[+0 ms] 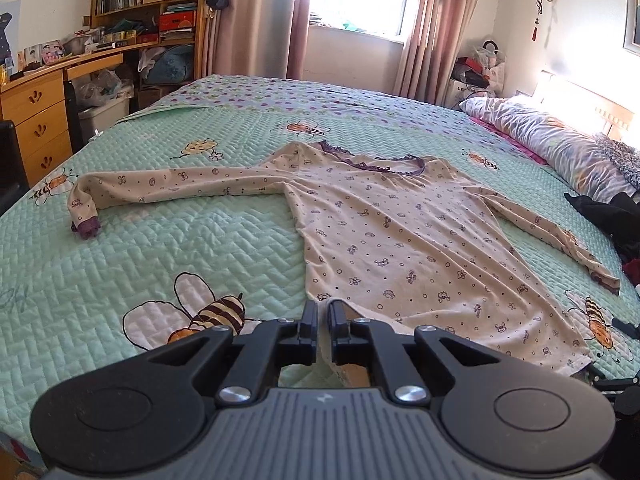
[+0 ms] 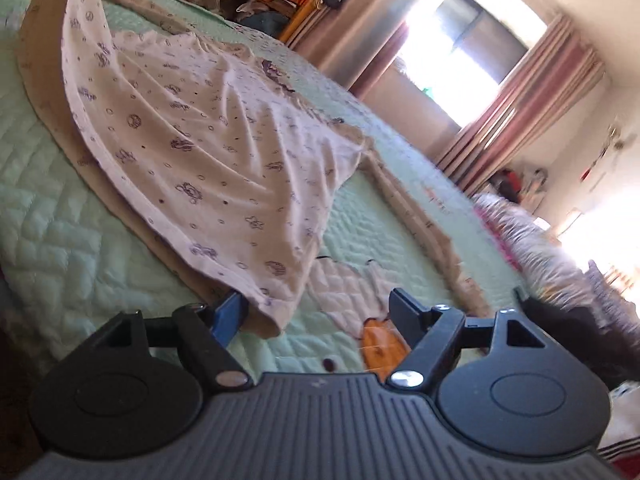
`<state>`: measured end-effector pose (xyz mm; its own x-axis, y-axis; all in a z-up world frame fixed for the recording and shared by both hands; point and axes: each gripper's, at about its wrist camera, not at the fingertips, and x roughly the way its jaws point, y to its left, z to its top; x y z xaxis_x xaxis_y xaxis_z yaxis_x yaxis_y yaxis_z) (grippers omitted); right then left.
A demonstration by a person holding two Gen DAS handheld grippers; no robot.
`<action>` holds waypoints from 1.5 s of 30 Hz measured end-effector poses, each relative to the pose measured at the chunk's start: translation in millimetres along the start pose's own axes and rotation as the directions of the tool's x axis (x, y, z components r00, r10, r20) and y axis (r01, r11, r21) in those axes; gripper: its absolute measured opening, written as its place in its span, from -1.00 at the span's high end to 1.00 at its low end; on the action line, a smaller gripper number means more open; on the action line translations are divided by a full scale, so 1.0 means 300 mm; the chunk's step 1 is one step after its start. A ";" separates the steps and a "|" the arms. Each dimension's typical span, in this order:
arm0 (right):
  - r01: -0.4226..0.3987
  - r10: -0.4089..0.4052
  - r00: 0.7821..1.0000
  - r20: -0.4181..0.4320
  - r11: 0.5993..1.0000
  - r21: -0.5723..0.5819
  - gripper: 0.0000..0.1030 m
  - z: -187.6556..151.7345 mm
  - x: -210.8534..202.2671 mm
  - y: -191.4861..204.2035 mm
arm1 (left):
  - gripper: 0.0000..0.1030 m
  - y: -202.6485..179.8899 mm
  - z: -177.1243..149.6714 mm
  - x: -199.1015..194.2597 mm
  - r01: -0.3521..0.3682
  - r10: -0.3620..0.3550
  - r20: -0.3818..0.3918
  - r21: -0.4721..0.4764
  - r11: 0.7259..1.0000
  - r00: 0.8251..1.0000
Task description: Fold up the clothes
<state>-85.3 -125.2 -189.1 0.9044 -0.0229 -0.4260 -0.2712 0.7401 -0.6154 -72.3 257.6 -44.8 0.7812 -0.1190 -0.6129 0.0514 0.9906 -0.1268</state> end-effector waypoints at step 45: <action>0.199 -0.191 0.965 0.178 0.980 -0.028 0.99 0.171 -0.201 -0.159 | 1.00 -0.269 -0.113 -0.245 -0.320 0.210 0.287 0.422 0.848 0.935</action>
<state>-109.9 -124.7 -100.0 0.9834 -0.0442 -0.1757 -0.0947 0.7016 -0.7062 -154.9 184.3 -15.8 0.9194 0.1163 -0.3756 0.0559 0.9069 0.4176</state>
